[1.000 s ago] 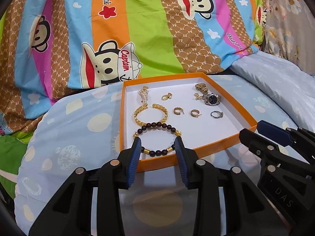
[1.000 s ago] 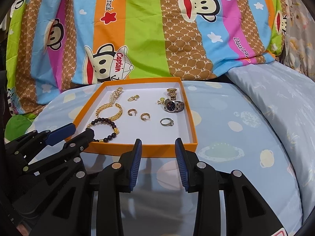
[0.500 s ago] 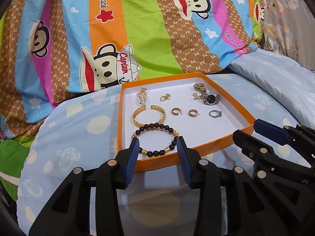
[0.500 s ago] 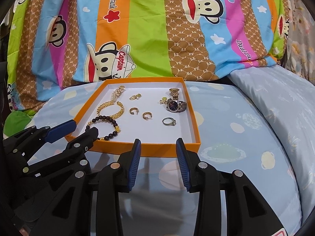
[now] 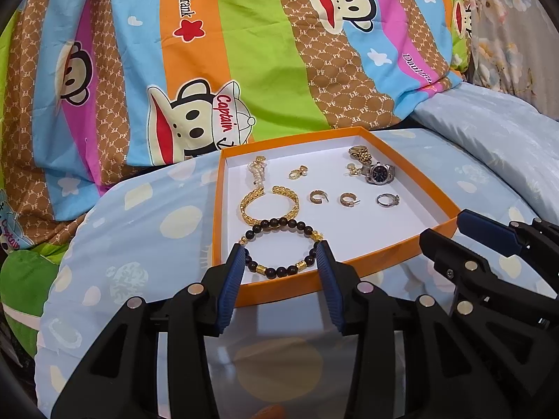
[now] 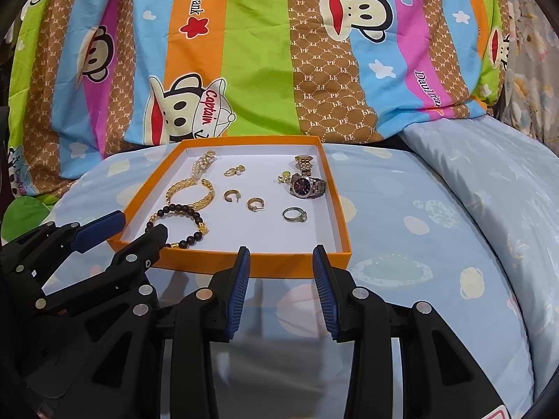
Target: Organize jewelry
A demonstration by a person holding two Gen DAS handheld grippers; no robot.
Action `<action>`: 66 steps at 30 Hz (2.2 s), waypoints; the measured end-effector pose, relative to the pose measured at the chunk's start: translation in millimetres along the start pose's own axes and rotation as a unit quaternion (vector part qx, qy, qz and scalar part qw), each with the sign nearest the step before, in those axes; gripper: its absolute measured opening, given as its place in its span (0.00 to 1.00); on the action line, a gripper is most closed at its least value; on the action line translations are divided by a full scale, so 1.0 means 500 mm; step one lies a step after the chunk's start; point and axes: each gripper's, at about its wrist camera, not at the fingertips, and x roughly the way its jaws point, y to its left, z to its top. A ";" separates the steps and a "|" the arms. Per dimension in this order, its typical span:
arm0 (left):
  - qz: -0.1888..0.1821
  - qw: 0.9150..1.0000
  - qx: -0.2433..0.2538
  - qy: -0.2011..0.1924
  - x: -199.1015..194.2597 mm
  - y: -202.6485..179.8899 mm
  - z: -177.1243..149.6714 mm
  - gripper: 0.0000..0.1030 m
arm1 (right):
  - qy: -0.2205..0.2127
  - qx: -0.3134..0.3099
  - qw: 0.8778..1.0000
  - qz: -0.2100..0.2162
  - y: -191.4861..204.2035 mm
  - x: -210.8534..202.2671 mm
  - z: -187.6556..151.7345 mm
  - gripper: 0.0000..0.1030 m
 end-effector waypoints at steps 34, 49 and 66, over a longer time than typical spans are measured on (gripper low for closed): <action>0.000 1.000 0.000 0.000 -0.001 0.001 0.001 0.40 | -0.002 -0.002 1.000 -0.003 0.002 0.000 0.000 0.36; 0.001 1.000 0.000 -0.001 -0.001 0.006 0.001 0.41 | -0.002 -0.002 1.000 -0.003 0.002 0.000 -0.001 0.36; -0.001 1.000 0.001 -0.001 -0.001 0.009 0.002 0.42 | -0.003 -0.001 1.000 -0.005 0.000 -0.002 0.001 0.36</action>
